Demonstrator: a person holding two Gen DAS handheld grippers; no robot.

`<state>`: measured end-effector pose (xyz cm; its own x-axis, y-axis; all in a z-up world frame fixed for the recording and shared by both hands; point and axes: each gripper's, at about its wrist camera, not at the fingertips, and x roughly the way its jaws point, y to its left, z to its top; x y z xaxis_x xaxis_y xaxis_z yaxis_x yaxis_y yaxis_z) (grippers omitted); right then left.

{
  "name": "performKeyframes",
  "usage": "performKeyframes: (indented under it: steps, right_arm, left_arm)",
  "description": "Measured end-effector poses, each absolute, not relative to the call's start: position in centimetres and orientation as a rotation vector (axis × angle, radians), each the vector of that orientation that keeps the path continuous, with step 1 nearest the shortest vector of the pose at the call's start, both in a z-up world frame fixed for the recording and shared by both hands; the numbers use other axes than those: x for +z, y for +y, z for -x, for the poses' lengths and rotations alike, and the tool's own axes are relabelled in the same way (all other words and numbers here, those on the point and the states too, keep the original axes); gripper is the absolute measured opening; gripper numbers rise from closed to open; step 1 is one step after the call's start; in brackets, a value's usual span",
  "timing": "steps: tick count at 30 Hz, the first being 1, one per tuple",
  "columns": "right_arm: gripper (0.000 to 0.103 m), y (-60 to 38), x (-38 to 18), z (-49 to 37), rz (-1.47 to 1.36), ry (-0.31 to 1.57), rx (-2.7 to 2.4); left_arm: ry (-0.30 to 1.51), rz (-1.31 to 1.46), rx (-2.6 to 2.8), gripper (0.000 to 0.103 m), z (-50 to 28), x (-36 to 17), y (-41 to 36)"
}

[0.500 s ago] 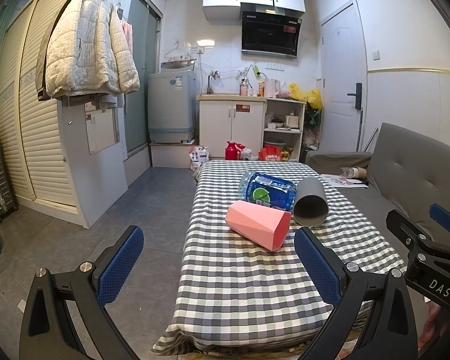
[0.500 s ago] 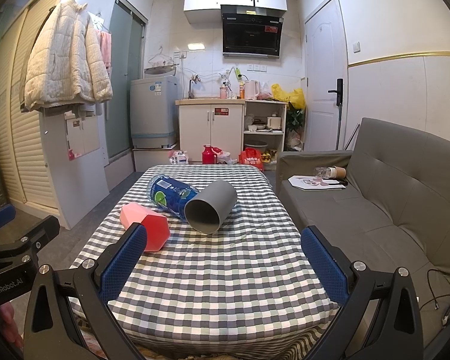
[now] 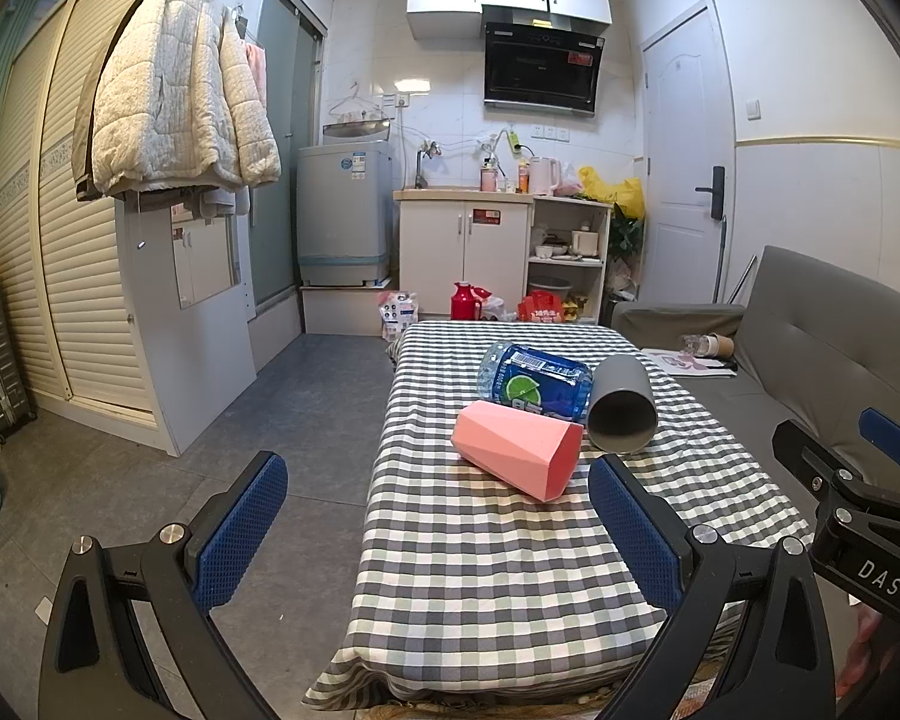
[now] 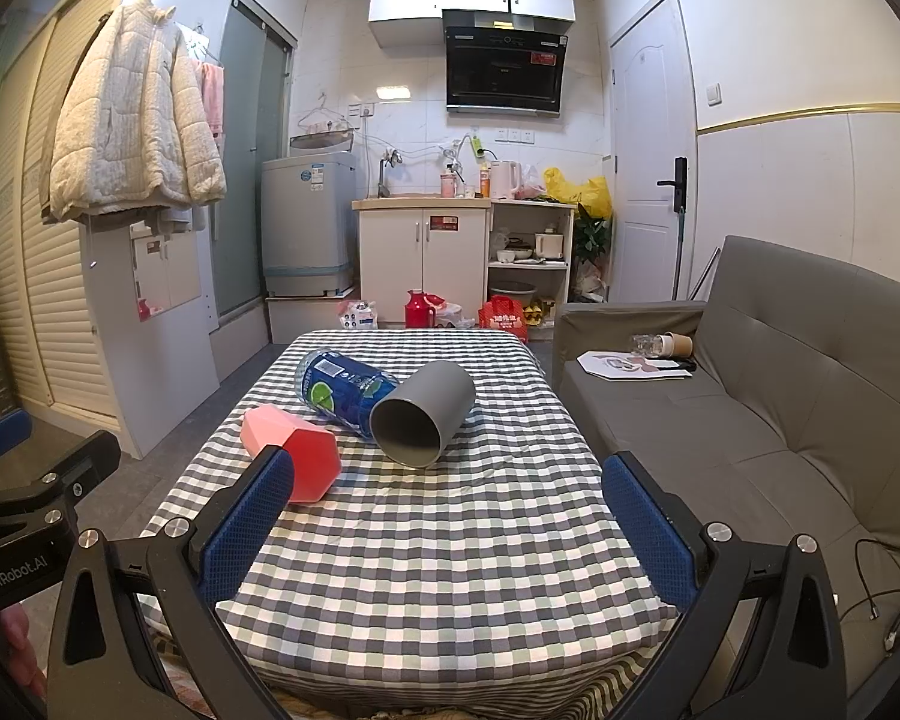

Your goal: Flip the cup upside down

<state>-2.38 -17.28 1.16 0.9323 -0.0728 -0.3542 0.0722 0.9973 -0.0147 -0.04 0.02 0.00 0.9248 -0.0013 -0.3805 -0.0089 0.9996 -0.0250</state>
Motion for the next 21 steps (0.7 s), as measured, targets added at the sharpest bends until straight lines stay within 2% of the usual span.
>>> performKeyframes:
  steps: [21]
  right_arm:
    - [0.103, -16.42, 0.78, 2.68, 0.002, 0.361, -0.067]
  left_arm:
    - [0.378, 0.042, -0.003, 0.103, 0.14, 0.52, 0.17]
